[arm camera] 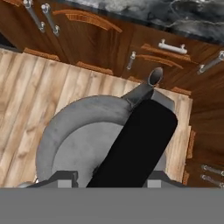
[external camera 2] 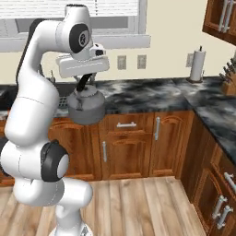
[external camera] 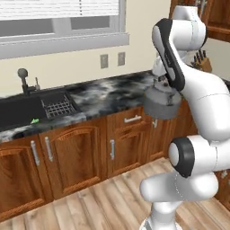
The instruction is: Pick the jar and kettle and place them in the sink. Then turn on the water.
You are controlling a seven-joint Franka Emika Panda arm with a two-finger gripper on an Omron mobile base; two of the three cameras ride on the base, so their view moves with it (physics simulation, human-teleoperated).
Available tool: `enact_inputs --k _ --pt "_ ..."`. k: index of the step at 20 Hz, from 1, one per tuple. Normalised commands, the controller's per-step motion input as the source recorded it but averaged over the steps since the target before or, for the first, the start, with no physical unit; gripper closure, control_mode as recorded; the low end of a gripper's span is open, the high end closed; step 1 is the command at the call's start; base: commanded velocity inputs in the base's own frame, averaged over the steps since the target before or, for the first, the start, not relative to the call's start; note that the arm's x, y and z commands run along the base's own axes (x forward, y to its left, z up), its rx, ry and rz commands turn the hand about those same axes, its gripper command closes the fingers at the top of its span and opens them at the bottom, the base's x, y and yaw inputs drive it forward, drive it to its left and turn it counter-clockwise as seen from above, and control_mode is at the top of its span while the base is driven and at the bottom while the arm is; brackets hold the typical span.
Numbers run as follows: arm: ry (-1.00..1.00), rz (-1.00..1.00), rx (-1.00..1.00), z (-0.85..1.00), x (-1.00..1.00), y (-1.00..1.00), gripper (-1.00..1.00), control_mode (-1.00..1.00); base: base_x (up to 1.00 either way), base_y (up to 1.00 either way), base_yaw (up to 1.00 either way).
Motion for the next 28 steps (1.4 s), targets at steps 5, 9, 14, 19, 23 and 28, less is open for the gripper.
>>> enact_inputs --k 5,9,14,19,23,28 --pt "0.00 0.00 0.00 0.00 0.00 0.00 1.00 1.00 0.39 0.99 0.21" --pt "0.00 0.00 0.00 0.00 0.00 0.00 1.00 1.00 0.48 0.89 0.22" --pt "0.00 0.00 0.00 0.00 0.00 0.00 1.00 1.00 0.51 0.71 0.18" --pt "0.00 0.00 0.00 0.00 0.00 0.00 1.00 1.00 0.46 0.69 0.15" --pt "0.00 0.00 0.00 0.00 0.00 0.00 1.00 1.00 0.34 0.61 0.19" --pt "0.00 0.00 0.00 0.00 0.00 0.00 1.00 1.00 0.29 -0.09 0.24"
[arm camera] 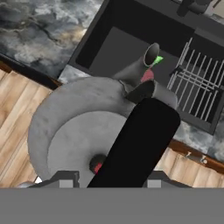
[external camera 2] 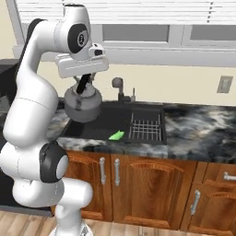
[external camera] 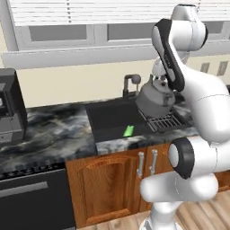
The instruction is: Pick the jar and kettle and place them in the sink. Then turn on the water.
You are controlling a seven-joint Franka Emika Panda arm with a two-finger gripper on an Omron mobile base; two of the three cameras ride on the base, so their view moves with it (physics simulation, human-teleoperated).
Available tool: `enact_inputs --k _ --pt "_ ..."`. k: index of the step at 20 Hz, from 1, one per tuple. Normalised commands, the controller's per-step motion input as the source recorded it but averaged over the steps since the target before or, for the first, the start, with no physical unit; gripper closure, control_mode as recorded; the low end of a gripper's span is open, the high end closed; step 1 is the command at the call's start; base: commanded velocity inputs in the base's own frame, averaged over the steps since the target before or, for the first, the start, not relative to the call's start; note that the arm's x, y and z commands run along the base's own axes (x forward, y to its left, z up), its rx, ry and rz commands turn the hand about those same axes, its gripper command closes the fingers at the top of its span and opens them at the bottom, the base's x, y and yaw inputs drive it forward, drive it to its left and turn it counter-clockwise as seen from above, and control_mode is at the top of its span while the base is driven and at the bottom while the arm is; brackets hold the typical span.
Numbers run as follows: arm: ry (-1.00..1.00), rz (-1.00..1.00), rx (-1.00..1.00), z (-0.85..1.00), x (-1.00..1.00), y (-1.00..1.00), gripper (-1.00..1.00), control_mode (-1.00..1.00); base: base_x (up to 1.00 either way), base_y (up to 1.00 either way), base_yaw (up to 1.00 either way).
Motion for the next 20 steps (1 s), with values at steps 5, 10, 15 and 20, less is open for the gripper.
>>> enact_inputs --k 5,10,15,20 --pt "0.00 0.00 0.00 0.00 0.00 0.00 1.00 1.00 0.11 -0.44 0.26" --pt "0.00 0.00 0.00 0.00 0.00 0.00 1.00 1.00 0.19 -0.34 0.25" --pt "0.00 0.00 0.00 0.00 0.00 0.00 1.00 1.00 0.32 0.00 0.14" --pt "0.00 0.00 0.00 0.00 0.00 0.00 1.00 1.00 0.42 0.00 0.04"
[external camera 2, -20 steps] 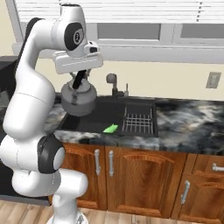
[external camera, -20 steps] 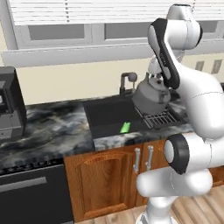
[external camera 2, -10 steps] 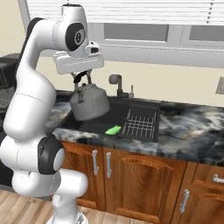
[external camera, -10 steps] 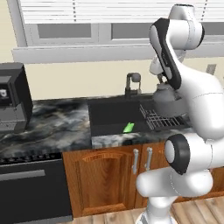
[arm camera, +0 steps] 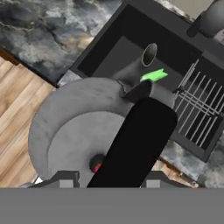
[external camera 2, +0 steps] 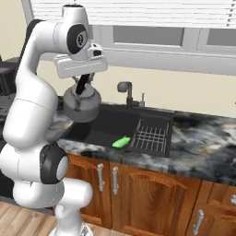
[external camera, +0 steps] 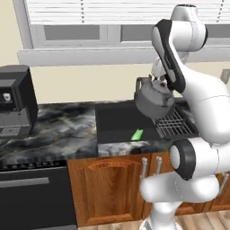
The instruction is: Pick the jar and kettle and place them in the sink. Then turn on the water.
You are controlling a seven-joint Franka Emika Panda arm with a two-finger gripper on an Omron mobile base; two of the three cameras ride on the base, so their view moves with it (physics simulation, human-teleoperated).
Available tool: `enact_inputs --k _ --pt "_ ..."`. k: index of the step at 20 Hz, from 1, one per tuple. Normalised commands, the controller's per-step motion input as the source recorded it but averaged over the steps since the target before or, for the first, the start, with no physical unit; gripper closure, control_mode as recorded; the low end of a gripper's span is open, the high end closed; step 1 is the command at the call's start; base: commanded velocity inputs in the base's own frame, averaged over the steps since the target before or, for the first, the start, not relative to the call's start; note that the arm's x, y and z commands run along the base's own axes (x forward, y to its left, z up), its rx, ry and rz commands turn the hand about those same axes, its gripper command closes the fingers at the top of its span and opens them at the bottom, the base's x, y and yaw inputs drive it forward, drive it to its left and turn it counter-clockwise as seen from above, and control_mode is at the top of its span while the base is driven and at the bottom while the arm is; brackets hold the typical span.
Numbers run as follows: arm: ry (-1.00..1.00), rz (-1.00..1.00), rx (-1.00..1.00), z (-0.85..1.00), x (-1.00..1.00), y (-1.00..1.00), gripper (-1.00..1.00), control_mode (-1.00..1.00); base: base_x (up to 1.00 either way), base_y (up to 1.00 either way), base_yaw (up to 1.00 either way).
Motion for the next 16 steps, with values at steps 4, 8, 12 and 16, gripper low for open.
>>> enact_inputs --k 4,8,12,16 --pt "0.00 0.00 0.00 0.00 0.00 0.00 1.00 1.00 0.47 0.06 0.00" --pt "0.00 0.00 0.00 0.00 0.00 0.00 1.00 1.00 0.20 0.38 0.00" --pt "0.00 0.00 0.00 0.00 0.00 0.00 1.00 1.00 0.12 0.61 0.00" --pt "0.00 0.00 0.00 0.00 0.00 0.00 1.00 1.00 0.24 0.56 0.00"
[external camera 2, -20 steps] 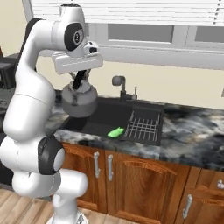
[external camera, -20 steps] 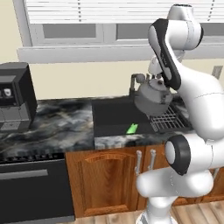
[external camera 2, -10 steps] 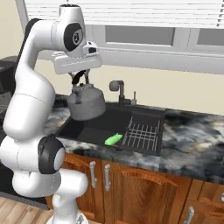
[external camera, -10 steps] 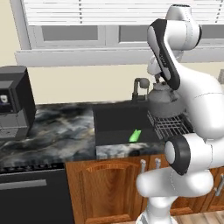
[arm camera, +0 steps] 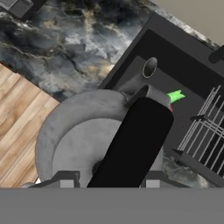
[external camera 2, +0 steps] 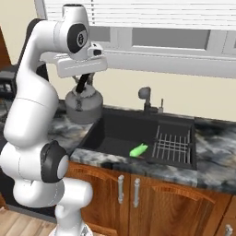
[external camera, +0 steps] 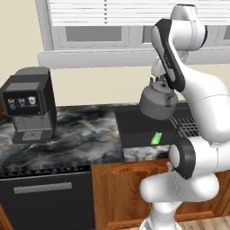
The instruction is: Pick the jar and kettle and place them in the sink. Then turn on the water.
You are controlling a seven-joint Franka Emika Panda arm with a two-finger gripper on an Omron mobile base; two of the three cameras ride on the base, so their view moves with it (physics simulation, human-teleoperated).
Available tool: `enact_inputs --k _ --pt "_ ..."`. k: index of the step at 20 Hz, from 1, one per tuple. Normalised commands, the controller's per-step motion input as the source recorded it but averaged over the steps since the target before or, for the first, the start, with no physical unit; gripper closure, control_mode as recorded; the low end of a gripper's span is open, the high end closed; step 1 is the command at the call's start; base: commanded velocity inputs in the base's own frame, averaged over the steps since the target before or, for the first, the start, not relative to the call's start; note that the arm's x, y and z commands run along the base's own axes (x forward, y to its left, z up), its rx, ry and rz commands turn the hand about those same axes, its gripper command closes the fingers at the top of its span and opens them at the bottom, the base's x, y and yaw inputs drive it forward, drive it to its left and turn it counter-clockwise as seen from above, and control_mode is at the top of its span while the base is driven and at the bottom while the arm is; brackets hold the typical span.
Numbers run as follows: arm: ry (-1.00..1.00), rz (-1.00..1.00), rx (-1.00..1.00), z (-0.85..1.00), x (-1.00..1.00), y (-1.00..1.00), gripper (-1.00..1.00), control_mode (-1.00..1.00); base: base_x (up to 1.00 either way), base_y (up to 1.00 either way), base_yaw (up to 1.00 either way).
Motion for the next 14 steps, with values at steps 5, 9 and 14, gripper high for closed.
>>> enact_inputs --k 5,9,14 --pt "0.00 0.00 0.00 0.00 0.00 0.00 1.00 1.00 0.22 0.40 -0.01" --pt "0.00 0.00 0.00 0.00 0.00 0.00 1.00 1.00 0.32 0.16 -0.07" --pt "0.00 0.00 0.00 0.00 0.00 0.00 1.00 1.00 0.29 0.02 -0.12"
